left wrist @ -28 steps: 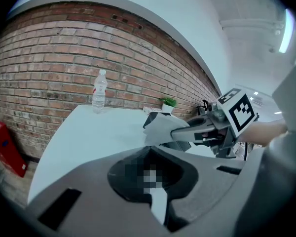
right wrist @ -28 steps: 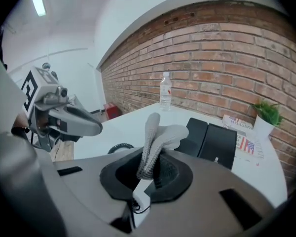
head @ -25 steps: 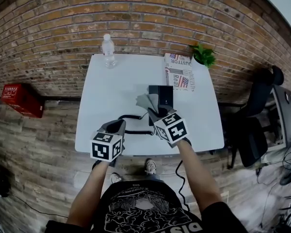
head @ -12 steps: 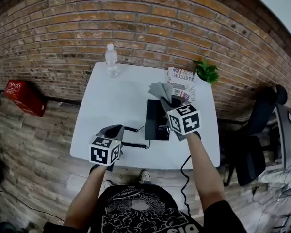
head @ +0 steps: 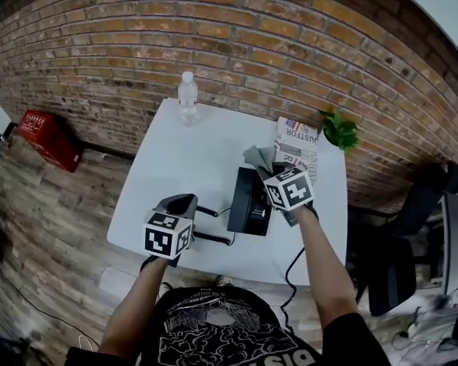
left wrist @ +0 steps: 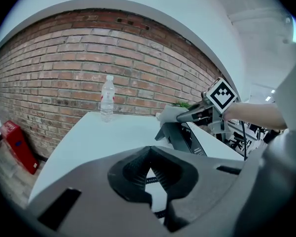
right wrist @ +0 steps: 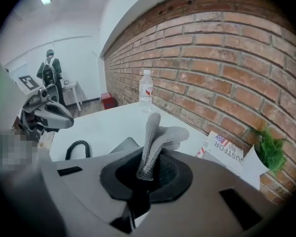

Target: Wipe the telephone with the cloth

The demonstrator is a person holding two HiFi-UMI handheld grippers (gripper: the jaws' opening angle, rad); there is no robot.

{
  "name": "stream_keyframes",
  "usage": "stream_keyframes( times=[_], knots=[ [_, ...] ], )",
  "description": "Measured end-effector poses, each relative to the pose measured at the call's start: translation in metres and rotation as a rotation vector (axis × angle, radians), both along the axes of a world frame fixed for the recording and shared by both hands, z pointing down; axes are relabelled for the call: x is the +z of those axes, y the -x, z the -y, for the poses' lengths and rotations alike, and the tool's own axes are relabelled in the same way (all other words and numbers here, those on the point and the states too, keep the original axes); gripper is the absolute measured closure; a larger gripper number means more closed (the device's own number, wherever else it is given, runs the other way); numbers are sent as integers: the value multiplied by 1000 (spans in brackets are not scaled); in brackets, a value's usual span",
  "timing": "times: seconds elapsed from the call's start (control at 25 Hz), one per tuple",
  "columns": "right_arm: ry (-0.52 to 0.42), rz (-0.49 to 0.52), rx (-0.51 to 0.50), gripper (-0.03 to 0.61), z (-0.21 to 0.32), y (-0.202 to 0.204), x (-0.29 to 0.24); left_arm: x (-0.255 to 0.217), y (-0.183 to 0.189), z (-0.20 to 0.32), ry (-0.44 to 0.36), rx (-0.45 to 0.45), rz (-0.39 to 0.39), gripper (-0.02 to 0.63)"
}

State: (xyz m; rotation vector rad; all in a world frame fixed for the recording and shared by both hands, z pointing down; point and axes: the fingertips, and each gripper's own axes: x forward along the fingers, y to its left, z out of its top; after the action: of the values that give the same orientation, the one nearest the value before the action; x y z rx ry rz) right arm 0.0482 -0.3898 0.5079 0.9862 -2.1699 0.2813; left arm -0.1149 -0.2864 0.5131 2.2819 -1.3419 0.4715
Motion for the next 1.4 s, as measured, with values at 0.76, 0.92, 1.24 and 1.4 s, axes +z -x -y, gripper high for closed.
stream_keyframes(
  times=[0.76,0.92,1.24,1.4],
  knots=[
    [53,26,-162,566,8,44,5,4,12,14,7,-44,26,607],
    [59,26,-178,566,6,56,4,3,23,10,11,-64,21,607],
    [62,53,-200,566,1,87,5,6,45,0,15,-101,12,607],
    [46,79,-202,566,-4,104,-1,4,55,-5,8,-114,6,607]
  ],
)
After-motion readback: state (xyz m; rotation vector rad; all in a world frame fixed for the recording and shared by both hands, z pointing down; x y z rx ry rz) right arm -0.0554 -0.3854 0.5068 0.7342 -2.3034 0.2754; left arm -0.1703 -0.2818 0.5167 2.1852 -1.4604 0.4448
